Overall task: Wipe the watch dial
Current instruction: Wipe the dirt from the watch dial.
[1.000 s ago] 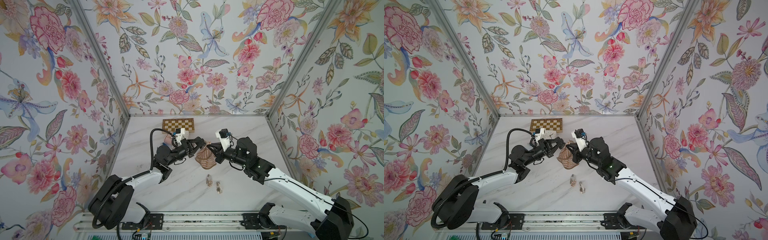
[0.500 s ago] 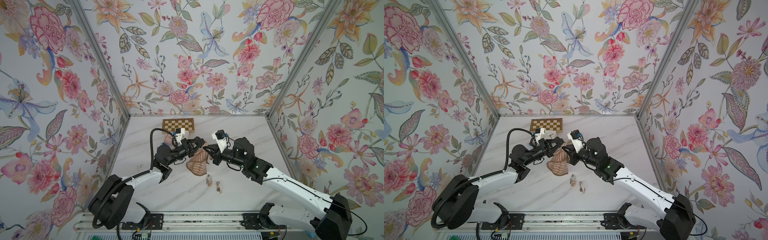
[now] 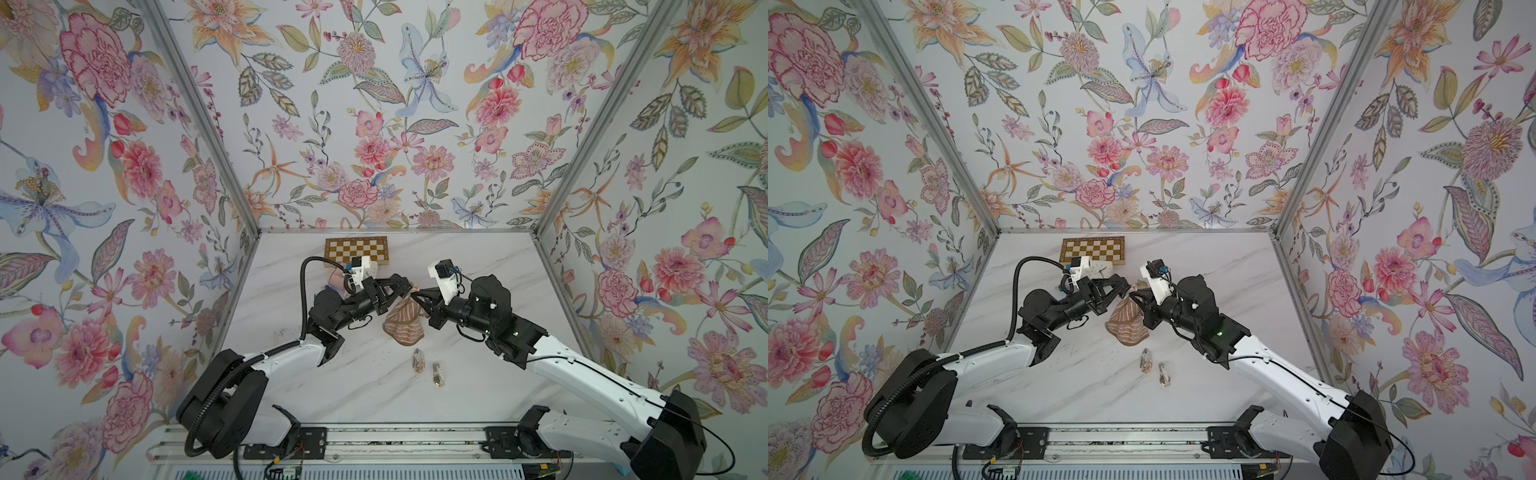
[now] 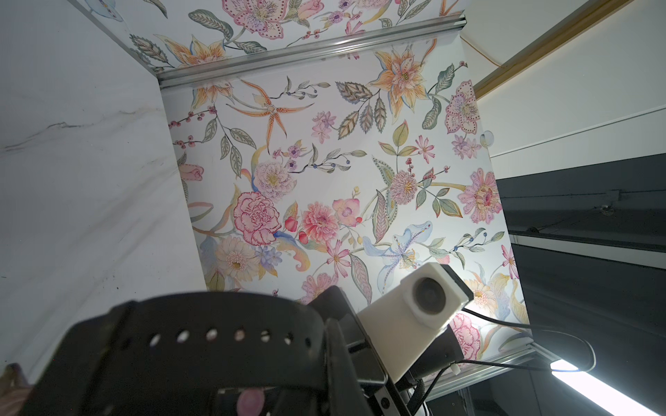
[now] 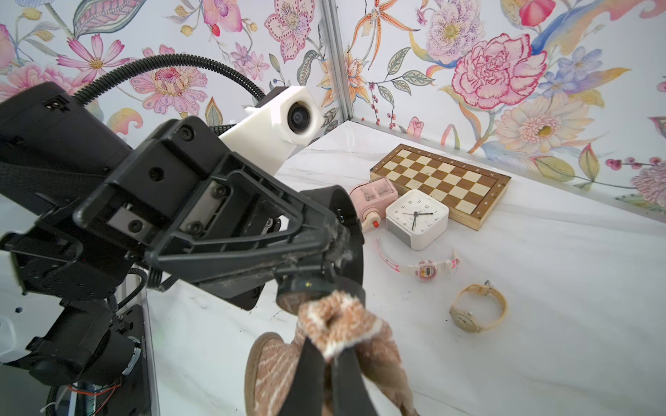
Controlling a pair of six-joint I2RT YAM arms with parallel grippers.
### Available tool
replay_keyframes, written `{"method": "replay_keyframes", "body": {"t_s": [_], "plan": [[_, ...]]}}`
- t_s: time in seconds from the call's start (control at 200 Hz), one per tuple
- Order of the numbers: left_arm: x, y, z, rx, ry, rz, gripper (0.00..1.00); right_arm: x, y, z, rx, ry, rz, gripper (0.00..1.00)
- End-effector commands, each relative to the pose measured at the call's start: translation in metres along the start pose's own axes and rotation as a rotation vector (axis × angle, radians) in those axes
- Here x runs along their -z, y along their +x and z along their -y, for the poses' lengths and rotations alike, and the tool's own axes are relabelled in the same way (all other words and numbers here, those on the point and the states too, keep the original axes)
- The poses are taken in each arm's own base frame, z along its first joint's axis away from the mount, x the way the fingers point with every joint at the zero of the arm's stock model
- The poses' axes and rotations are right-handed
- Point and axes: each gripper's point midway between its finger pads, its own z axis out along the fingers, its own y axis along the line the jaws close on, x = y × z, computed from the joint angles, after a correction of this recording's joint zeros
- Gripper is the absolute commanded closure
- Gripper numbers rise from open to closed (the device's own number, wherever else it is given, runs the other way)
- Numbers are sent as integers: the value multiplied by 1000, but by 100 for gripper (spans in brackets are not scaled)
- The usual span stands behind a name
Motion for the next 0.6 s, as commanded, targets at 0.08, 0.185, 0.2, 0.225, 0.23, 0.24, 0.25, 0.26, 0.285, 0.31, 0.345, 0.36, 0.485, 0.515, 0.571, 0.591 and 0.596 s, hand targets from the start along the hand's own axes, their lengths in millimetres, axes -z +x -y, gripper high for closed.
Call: {"method": "replay_keyframes", "body": {"t_s": [0.08, 0.185, 0.2, 0.225, 0.23, 0.24, 0.25, 0.26, 0.285, 0.31, 0.345, 0.36, 0.485, 0.515, 0.571, 0.591, 0.596], "plan": [[-3, 3, 13, -38, 40, -21, 100, -5, -17, -24, 17, -62, 50, 100], [-1, 4, 14, -40, 37, -22, 100, -1, -12, -9, 15, -18, 44, 100], [-1, 4, 15, -41, 39, -23, 100, 1, -12, -7, 13, -12, 45, 100], [-1, 4, 14, -40, 38, -23, 100, 2, -10, -3, 7, -2, 45, 100], [-1, 4, 14, -40, 37, -22, 100, 3, -10, -3, 7, -1, 45, 100], [-1, 4, 14, -40, 37, -21, 100, 3, -10, -2, 4, 2, 45, 100], [-1, 4, 14, -40, 36, -21, 100, 5, -10, -1, 2, 5, 47, 100], [-1, 4, 14, -40, 37, -21, 100, 5, -10, 1, -1, 10, 47, 100], [-1, 4, 15, -41, 38, -21, 100, 6, -10, 2, -5, 13, 50, 100], [-1, 4, 14, -41, 36, -21, 100, 7, -11, 2, -8, 12, 52, 100], [-1, 3, 13, -42, 36, -19, 100, 7, -13, -1, -11, 3, 54, 100], [-1, 3, 13, -40, 35, -19, 100, 6, -13, -2, -11, -2, 55, 100], [-2, 2, 12, -38, 38, -15, 100, -2, -15, -22, -4, -55, 49, 100], [-1, 3, 12, -38, 39, -15, 100, -4, -14, -25, 2, -63, 45, 100], [-1, 3, 12, -37, 39, -14, 100, -7, -11, -24, 5, -59, 40, 100], [0, 3, 12, -37, 40, -14, 100, -7, -11, -23, 6, -56, 39, 100], [0, 3, 12, -37, 39, -14, 100, -7, -11, -23, 6, -55, 41, 100]]}}
